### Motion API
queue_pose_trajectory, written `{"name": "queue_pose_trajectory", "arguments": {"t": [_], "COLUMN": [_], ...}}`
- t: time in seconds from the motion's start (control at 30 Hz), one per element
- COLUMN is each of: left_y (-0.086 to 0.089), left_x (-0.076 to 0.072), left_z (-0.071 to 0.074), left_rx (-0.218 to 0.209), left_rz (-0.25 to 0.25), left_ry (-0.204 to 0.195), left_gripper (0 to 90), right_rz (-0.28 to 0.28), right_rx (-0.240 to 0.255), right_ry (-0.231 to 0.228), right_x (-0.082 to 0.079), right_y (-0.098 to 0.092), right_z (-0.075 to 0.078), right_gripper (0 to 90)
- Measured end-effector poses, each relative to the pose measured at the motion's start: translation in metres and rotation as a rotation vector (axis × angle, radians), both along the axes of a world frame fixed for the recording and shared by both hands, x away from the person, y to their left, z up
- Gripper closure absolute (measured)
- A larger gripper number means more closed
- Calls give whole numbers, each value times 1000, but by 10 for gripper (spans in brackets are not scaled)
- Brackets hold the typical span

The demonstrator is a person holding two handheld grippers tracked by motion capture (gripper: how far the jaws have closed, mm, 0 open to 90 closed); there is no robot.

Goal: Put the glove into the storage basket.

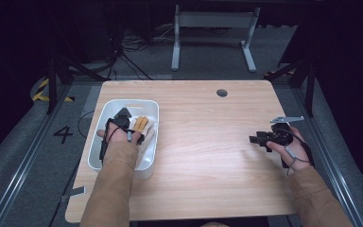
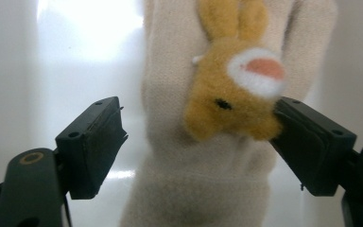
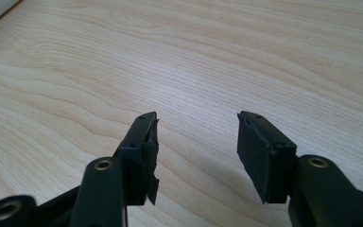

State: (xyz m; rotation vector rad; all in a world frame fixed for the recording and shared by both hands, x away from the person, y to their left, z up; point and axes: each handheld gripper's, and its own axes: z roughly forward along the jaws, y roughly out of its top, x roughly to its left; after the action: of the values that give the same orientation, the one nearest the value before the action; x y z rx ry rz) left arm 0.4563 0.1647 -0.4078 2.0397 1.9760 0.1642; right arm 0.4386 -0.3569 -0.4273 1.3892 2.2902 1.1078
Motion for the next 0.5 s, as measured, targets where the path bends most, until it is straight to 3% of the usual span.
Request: {"name": "queue_pose_trajectory", "arguments": {"t": [0.27,0.5], "left_y": [-1,2], "left_x": [2,4], "left_z": [13,19], "left_rx": [22,5], "left_rz": [-21,-28], "left_ry": [-26,-45], "left_gripper": [216,226], "right_rz": [0,0], "right_rx": [-4,-3], "right_ry": [1,-3], "right_x": [0,0], "right_y": [-1,-2], "right_z": [0,0], "right_gripper": [492,492]}}
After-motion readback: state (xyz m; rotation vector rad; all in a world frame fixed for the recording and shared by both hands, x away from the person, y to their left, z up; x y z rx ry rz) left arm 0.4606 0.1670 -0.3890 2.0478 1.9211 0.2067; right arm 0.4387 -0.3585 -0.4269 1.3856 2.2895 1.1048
